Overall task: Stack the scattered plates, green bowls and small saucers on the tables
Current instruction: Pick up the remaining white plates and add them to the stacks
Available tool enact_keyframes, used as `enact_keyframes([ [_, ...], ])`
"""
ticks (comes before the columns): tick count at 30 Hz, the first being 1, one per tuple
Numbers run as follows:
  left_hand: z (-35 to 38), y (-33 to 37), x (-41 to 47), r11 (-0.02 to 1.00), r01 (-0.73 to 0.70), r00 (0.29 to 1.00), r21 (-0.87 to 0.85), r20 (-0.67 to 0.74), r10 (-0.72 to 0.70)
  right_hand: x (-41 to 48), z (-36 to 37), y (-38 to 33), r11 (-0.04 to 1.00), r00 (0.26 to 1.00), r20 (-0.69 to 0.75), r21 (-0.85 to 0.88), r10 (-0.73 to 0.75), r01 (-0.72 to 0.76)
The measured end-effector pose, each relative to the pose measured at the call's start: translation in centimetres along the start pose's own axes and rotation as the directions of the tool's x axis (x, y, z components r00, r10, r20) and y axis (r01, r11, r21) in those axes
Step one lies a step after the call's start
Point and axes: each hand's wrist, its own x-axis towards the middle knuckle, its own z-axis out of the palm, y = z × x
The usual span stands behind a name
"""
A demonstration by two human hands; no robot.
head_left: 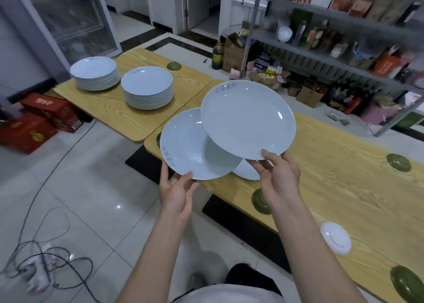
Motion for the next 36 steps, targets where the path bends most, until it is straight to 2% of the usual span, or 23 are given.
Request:
enact_keyframes([
  [6,-2.5,3.5,3.2,0.997,-0.043,0.998,-0.063,-0.052,0.04,2.1,5.1,3.0,0.999,0.997,0.071,-0.032,0.038,-0.036],
  [12,-3.5,7.4,9.2,0.995,-0.086,0.989,-0.047,-0.121,0.08,6.6,10.7,6.6,0.994,0.989,0.099,-0.033,0.111,-0.109],
  [24,-2.3,15.8,25.8,0.997,-0.072,0.991,0.028,-0.114,0.075,18.6,23.5,11.3,0.989,0.981,0.12,-0.014,0.15,-0.149],
  [30,-1.8,18.3,31.5,0.998,-0.037,0.994,0.051,-0.105,0.042,21.8,27.2,12.7,0.99,0.986,0.081,0.007,0.143,-0.144],
  [36,-2.1,20.2,36.8,0.997,0.045,0.995,0.066,-0.094,-0.039,23.9,28.9,14.1,0.996,0.995,-0.047,0.023,0.084,-0.083],
])
